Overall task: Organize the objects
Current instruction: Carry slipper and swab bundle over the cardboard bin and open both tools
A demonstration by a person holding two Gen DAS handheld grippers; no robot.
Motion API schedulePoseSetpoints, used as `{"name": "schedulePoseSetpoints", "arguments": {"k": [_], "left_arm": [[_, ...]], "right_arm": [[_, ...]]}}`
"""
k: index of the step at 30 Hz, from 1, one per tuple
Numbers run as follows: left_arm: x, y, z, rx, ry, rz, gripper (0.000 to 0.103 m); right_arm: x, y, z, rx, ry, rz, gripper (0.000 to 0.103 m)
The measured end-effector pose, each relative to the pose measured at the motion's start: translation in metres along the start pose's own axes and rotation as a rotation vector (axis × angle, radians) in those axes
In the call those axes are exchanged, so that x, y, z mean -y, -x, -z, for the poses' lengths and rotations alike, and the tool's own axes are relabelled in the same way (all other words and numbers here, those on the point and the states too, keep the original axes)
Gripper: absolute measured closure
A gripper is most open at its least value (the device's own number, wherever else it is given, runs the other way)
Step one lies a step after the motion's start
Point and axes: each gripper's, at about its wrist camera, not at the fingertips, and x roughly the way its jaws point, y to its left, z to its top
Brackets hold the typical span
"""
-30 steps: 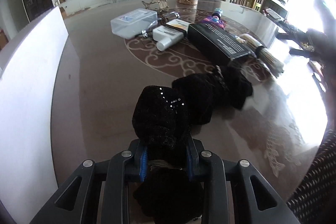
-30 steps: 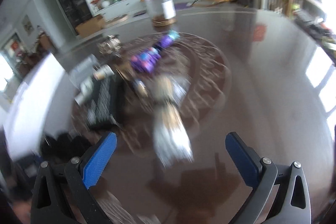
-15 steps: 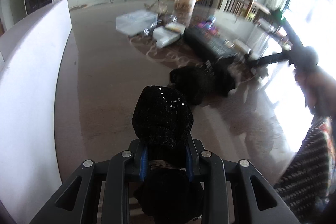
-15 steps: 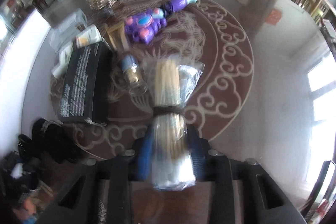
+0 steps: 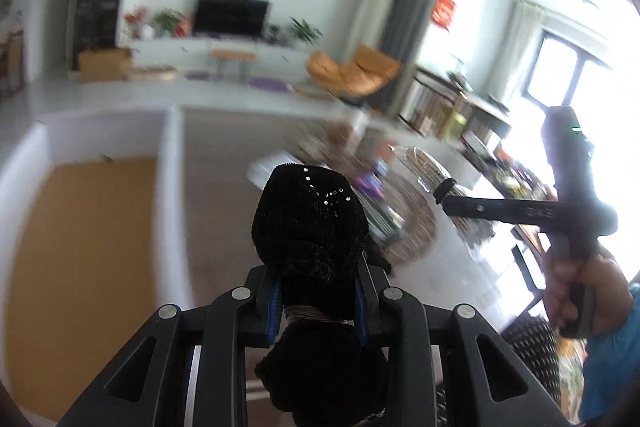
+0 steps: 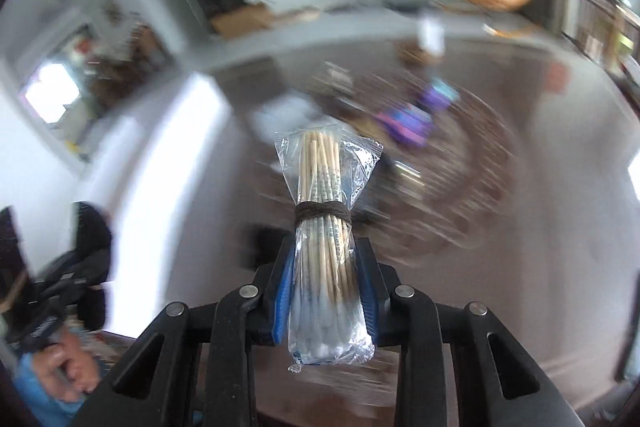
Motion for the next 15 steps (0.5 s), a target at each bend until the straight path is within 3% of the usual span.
{"name": "schedulePoseSetpoints", "arguments": {"k": [3,5,8,10,11,12,14,15], "left_arm": [[-0.047,0.029,-0.013,0.055,0.044,-0.105,0.076],[-0.081,0.038,-0.016,0.052,0.073,-0.194,0.076],[-0.133,0.041,-0.01,0.007,0.132,-0.328,0.076],[-0.165,0.032,-0.001,-0.077,0.184,-0.421,0.072],[-0.181,0.023,0.005,-0.156,0.217,-0.465,0.063],[-0.195,0.011,0.013,-0.244,0.246,-0.504,0.046],[-0.211,-0.006,0.027,-0.343,0.28,-0.581,0.028],[-0.213,-0.01,0.033,-0.359,0.287,-0.596,0.028]], "right_arm": [[-0.08,-0.012,-0.03,0.027,0.08,-0.162,0.073],[-0.126,-0.031,-0.04,0.02,0.116,-0.252,0.073],[-0.177,-0.065,-0.048,-0.011,0.148,-0.317,0.073],[-0.21,-0.094,-0.045,-0.046,0.178,-0.334,0.073],[-0.221,-0.109,-0.042,-0.067,0.19,-0.337,0.073],[-0.233,-0.125,-0.037,-0.104,0.207,-0.337,0.073],[-0.25,-0.16,-0.025,-0.208,0.238,-0.296,0.068],[-0.256,-0.176,-0.018,-0.266,0.252,-0.275,0.054]]}}
